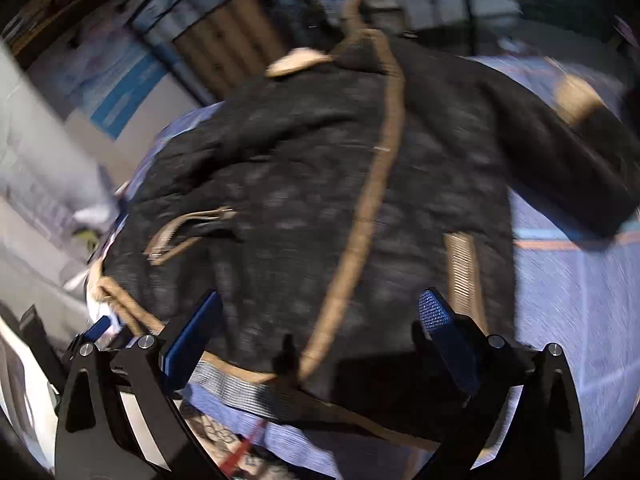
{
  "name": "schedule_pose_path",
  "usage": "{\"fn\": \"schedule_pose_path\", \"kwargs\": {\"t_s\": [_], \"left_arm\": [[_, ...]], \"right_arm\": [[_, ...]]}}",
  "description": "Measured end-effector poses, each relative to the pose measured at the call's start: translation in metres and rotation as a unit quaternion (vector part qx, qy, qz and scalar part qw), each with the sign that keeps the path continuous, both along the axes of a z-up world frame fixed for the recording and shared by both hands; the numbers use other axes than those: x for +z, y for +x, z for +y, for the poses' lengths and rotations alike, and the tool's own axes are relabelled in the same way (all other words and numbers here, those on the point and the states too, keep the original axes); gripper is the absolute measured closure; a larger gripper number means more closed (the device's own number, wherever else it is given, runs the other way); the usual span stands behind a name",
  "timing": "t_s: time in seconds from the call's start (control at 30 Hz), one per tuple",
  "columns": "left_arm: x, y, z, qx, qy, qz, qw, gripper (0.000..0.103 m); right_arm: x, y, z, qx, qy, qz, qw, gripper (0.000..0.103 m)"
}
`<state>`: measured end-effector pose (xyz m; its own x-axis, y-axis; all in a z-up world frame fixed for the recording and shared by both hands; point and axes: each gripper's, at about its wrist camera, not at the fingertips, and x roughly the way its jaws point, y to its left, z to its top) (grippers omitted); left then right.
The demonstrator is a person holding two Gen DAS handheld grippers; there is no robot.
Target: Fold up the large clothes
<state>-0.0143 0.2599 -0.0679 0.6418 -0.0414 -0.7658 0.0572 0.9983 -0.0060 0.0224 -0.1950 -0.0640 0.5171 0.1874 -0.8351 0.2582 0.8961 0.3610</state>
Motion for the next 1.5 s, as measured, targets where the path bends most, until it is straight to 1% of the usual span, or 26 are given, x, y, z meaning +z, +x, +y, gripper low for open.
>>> {"fn": "schedule_pose_path", "kwargs": {"t_s": [0.1, 0.17, 0.23, 0.3, 0.33, 0.37, 0.43, 0.47, 0.53, 0.63, 0.67, 0.7, 0.73, 0.77, 0.8, 0.87, 0.97, 1.03, 1.1, 1.17, 1.23, 1.27, 1.33, 1.4, 1.43, 1.5], "left_arm": [[0.007, -0.005, -0.015, -0.019, 0.023, -0.016, 0.9994, 0.007], [0.015, -0.012, -0.018, -0.022, 0.018, -0.024, 0.9993, 0.008], [0.021, -0.018, -0.017, -0.025, 0.013, -0.031, 0.9991, 0.007], [0.017, -0.018, -0.022, -0.034, 0.048, -0.030, 0.9978, 0.007], [0.010, -0.014, -0.026, -0.034, 0.081, -0.027, 0.9958, 0.007], [0.003, -0.008, -0.028, -0.032, 0.112, -0.025, 0.9928, 0.008], [-0.008, 0.003, -0.028, -0.033, 0.138, -0.024, 0.9896, 0.009], [-0.009, 0.009, -0.027, -0.030, 0.140, -0.024, 0.9894, 0.009], [-0.007, 0.020, -0.025, -0.029, 0.129, -0.036, 0.9906, 0.009], [-0.010, 0.041, -0.032, -0.028, 0.138, -0.049, 0.9888, 0.011], [-0.013, 0.050, -0.034, -0.024, 0.142, -0.045, 0.9885, 0.018], [-0.015, 0.058, -0.036, -0.021, 0.143, -0.039, 0.9887, 0.023], [-0.017, 0.065, -0.036, -0.018, 0.138, -0.032, 0.9897, 0.034], [-0.017, 0.070, -0.035, -0.016, 0.123, -0.026, 0.9919, 0.046], [-0.016, 0.074, -0.034, -0.014, 0.110, -0.020, 0.9937, 0.051], [-0.011, 0.077, -0.029, -0.009, 0.095, -0.013, 0.9954, 0.072], [0.017, 0.064, -0.018, -0.005, 0.079, -0.030, 0.9964, 0.088], [0.045, 0.046, -0.010, -0.017, 0.051, -0.044, 0.9976, 0.091], [0.065, 0.027, -0.007, -0.031, 0.050, -0.057, 0.9967, 0.092], [0.070, 0.007, -0.005, -0.040, 0.051, -0.066, 0.9957, 0.092], [0.054, -0.013, -0.002, -0.039, 0.050, -0.057, 0.9964, 0.092], [0.034, -0.021, -0.001, -0.039, 0.049, -0.036, 0.9974, 0.092], [-0.014, -0.032, -0.003, -0.040, 0.055, 0.025, 0.9974, 0.092], [-0.061, -0.042, -0.008, -0.043, 0.072, 0.077, 0.9935, 0.092], [-0.074, -0.047, -0.011, -0.045, 0.080, 0.084, 0.9922, 0.092], [-0.072, -0.056, -0.022, -0.058, 0.123, 0.047, 0.9895, 0.089]], "right_arm": [[-0.020, -0.060, -0.074, -0.092, 0.013, 0.029, 0.995, 0.006], [-0.028, -0.090, -0.098, -0.124, 0.018, 0.040, 0.991, 0.006], [-0.036, -0.113, -0.109, -0.138, 0.026, 0.043, 0.989, 0.006], [-0.044, -0.120, -0.103, -0.122, 0.035, 0.044, 0.991, 0.006], [-0.048, -0.119, -0.097, -0.106, 0.033, 0.047, 0.993, 0.006], [-0.053, -0.115, -0.088, -0.079, 0.026, 0.053, 0.995, 0.006], [-0.064, -0.107, -0.065, -0.024, 0.007, 0.076, 0.997, 0.008], [-0.070, -0.103, -0.052, 0.006, -0.004, 0.086, 0.996, 0.010], [-0.076, -0.101, -0.030, 0.039, -0.011, 0.085, 0.996, 0.020], [-0.084, -0.093, -0.020, 0.031, -0.031, 0.052, 0.998, 0.032], [-0.093, -0.085, -0.019, 0.026, -0.054, 0.054, 0.997, 0.037], [-0.098, -0.079, -0.017, 0.023, -0.083, 0.062, 0.994, 0.045], [-0.099, -0.074, -0.016, 0.021, -0.096, 0.052, 0.994, 0.053], [-0.096, -0.069, -0.018, 0.013, -0.096, 0.034, 0.995, 0.067], [-0.092, -0.066, -0.019, 0.004, -0.088, 0.027, 0.996, 0.076], [-0.071, -0.064, -0.026, -0.018, -0.086, -0.004, 0.996, 0.082], [-0.024, -0.068, -0.035, -0.039, -0.090, -0.051, 0.994, 0.088], [0.015, -0.076, -0.042, -0.048, -0.069, -0.086, 0.993, 0.089], [0.051, -0.089, -0.036, -0.041, -0.100, -0.109, 0.988, 0.089], [0.072, -0.101, -0.033, -0.028, -0.127, -0.117, 0.985, 0.089], [0.069, -0.113, -0.036, -0.018, -0.131, -0.099, 0.986, 0.089], [0.064, -0.118, -0.037, -0.015, -0.132, -0.084, 0.988, 0.089], [0.031, -0.126, -0.039, -0.013, -0.120, -0.033, 0.992, 0.089], [-0.011, -0.128, -0.037, -0.011, -0.101, 0.021, 0.995, 0.089], [-0.033, -0.131, -0.035, -0.009, -0.096, 0.048, 0.994, 0.089], [-0.058, -0.134, -0.035, -0.013, -0.096, 0.085, 0.992, 0.089]]}}
